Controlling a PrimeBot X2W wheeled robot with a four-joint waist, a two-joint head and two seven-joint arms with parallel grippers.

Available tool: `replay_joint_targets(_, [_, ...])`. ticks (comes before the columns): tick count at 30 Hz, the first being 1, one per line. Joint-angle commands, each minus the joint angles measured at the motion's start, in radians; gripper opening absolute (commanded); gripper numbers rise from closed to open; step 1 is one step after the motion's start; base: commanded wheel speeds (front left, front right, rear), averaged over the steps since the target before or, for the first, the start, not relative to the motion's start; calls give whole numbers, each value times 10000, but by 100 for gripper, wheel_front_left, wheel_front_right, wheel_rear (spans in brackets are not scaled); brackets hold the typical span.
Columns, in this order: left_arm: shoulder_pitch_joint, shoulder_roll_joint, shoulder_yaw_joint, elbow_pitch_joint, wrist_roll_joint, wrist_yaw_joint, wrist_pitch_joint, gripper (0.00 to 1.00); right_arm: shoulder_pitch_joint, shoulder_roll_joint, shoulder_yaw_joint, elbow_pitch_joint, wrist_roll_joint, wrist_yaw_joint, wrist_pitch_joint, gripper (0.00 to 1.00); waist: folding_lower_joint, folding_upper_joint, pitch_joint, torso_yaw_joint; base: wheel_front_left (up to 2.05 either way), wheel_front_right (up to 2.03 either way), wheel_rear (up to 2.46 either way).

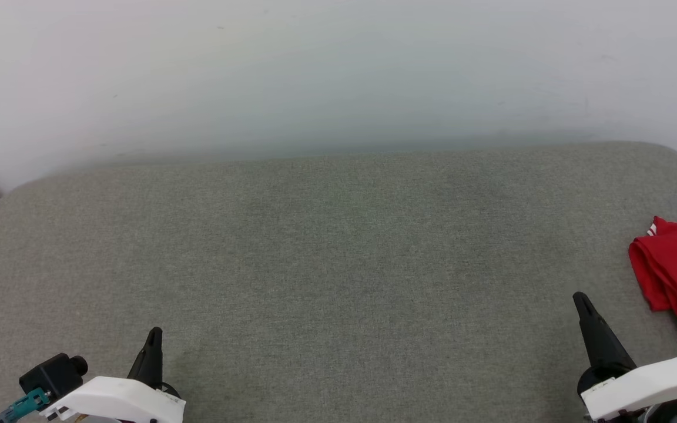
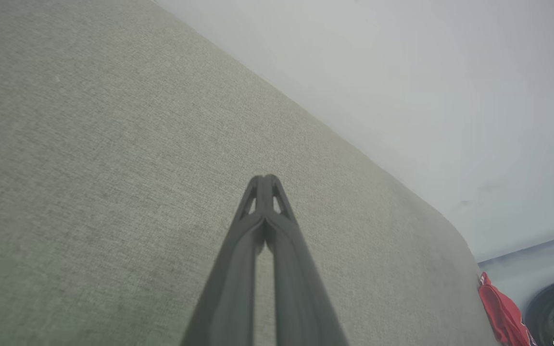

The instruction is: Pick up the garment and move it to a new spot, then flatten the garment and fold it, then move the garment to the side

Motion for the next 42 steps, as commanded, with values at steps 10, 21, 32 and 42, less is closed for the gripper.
replay_joint_targets(10, [-474, -338, 504, 82, -1067, -433, 305, 0, -539, 68, -117, 238, 1452, 0, 42, 0, -1, -1, 29, 40, 0, 0, 0])
replay_joint_targets(21, [-655, -705, 908, 254, -2039, -817, 596, 0, -746, 114, -203, 566, 2767, 0, 92, 0, -1, -1, 63, 86, 0, 0, 0])
replay_joint_targets(32, [-819, -1038, 1275, 407, -2899, -1145, 862, 0, -934, 159, -279, 858, 3947, -1, 131, 0, -1, -1, 95, 131, 0, 0, 0])
replay_joint_targets(42, [-939, -1326, 1581, 545, -3616, -1431, 1085, 0, -1089, 195, -345, 1101, 4927, -1, 158, 0, -1, -1, 125, 172, 0, 0, 0])
